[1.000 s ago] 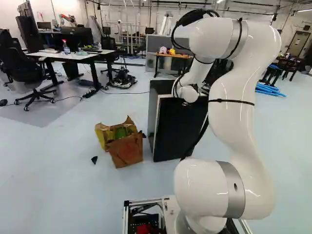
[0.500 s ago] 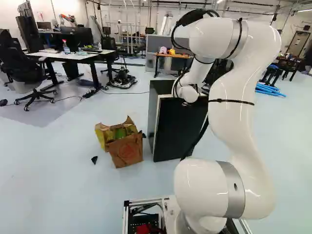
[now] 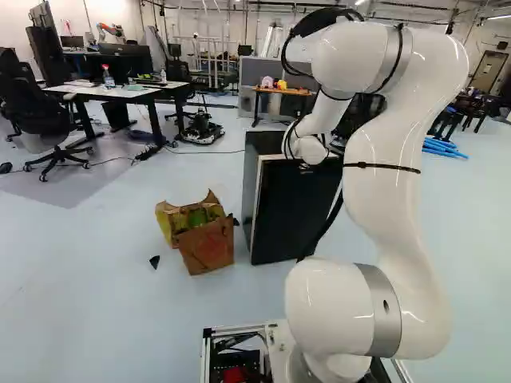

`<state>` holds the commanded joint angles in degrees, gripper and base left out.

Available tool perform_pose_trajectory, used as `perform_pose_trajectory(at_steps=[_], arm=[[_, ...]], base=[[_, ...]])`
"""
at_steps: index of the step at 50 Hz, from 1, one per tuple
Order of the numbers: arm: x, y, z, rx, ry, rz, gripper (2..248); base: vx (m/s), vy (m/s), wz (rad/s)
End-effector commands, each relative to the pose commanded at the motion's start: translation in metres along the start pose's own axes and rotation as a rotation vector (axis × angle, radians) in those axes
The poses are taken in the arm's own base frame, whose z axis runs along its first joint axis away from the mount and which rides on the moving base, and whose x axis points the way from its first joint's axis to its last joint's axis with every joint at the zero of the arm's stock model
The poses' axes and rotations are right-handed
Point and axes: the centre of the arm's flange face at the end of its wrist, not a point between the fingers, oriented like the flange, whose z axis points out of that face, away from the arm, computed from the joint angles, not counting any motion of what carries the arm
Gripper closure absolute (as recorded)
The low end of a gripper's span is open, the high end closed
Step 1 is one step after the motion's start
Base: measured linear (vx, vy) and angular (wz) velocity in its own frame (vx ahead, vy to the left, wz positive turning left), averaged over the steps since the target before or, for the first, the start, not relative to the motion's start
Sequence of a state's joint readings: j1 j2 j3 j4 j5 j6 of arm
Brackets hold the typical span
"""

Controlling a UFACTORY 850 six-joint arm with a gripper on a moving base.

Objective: Grab a drink from the fridge

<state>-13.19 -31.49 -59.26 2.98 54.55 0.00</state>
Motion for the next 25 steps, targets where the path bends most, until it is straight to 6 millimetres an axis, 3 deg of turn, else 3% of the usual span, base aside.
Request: perform_pose_trajectory(at_steps=[14,25], arm=[[0.016,0.000,-0.003,0.001,0.026,0.001,151],[0.016,0.000,-0.003,0.001,0.026,0.001,151]], base=[[0.000,0.000,0.000],[0.000,0.000,0.000]])
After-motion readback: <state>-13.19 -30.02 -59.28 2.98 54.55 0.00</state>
